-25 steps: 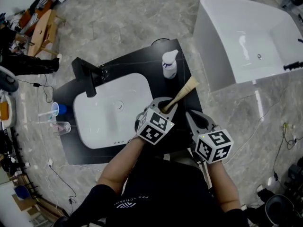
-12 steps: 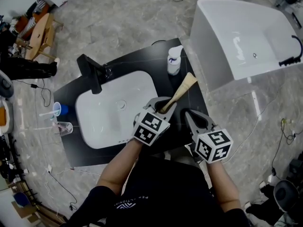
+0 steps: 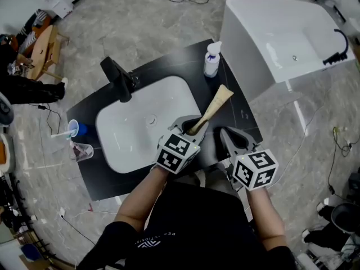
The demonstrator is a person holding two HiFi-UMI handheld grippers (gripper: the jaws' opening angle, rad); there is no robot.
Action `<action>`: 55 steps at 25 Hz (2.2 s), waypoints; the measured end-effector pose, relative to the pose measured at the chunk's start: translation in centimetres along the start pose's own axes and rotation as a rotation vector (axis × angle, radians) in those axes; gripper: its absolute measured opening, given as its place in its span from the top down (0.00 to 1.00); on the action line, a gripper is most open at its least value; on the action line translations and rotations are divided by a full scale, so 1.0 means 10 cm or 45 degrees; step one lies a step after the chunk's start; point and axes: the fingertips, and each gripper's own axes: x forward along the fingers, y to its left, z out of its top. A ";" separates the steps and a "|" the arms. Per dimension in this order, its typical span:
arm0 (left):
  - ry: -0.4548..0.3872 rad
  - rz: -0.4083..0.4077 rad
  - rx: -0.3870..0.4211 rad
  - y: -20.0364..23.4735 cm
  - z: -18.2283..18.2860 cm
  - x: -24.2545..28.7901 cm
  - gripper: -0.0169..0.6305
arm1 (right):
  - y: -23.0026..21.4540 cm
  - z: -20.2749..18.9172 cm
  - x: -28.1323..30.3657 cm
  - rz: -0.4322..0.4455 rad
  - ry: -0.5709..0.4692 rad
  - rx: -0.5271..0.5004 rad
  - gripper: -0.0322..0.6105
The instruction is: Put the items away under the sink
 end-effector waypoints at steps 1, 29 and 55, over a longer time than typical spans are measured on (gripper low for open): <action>-0.002 -0.007 0.005 -0.01 -0.03 -0.07 0.90 | 0.06 -0.03 -0.02 -0.011 -0.011 0.002 0.89; 0.006 -0.218 0.116 -1.12 -0.66 -0.87 0.91 | 0.71 -1.03 -1.18 -0.275 -0.216 0.153 0.89; 0.032 -0.417 0.187 -2.87 -1.45 -1.24 0.91 | 0.97 -2.13 -2.45 -0.398 -0.240 0.210 0.89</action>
